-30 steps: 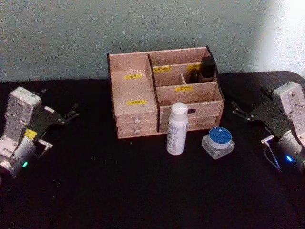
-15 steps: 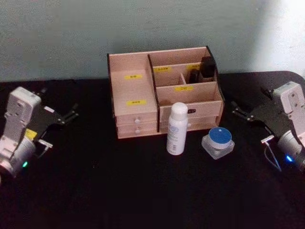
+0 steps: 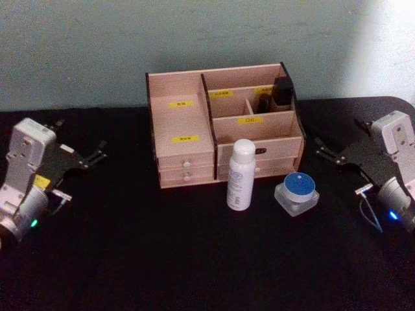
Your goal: Pick up the facial cleanser and watermelon frost from the table and place them into the tiered storage box.
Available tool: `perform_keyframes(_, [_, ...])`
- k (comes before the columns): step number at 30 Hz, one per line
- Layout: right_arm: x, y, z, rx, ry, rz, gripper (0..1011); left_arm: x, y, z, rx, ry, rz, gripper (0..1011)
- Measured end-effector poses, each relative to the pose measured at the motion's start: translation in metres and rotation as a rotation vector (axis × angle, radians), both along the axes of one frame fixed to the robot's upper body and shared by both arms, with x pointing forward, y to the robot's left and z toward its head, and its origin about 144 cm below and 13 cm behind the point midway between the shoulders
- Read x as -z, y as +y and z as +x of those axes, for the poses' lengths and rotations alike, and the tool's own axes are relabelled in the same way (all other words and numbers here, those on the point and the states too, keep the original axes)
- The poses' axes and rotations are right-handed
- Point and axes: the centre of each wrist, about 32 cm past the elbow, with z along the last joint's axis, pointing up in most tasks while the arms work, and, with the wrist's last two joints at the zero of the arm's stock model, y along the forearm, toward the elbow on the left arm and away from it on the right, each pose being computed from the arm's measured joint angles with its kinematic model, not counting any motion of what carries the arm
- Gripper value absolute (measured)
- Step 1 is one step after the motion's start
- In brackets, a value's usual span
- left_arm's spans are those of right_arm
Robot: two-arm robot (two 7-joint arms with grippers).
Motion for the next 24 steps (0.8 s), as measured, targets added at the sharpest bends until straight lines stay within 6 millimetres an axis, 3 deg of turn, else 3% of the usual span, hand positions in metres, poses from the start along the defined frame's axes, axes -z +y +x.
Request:
perform_keyframes(14, [-0.001, -0.001, 0.000, -0.006, -0.001, -0.005, 1003, 0.000, 0.000, 0.000, 0.000, 0.000, 0.000, 1001])
perform_keyframes(24, [-0.010, -0.012, -0.008, -0.059, -0.003, -0.001, 1003, 0.000, 0.000, 0.000, 0.000, 0.000, 0.000, 1001])
